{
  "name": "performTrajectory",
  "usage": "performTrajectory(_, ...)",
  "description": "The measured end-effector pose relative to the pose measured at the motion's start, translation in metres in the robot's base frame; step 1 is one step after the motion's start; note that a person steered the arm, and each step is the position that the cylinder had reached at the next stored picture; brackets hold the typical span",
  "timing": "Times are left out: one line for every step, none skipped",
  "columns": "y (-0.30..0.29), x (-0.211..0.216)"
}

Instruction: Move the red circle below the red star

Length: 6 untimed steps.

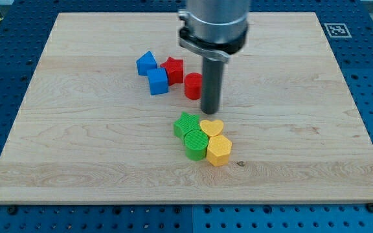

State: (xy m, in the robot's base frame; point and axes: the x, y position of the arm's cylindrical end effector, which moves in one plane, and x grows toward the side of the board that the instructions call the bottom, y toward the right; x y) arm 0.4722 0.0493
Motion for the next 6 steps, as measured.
performTrajectory(0.01,-0.003)
performTrajectory(0.0,-0.024)
performTrajectory(-0.023,-0.03)
performTrajectory(-0.045,-0.04)
performTrajectory(-0.052,-0.046)
performTrajectory(-0.05,-0.047)
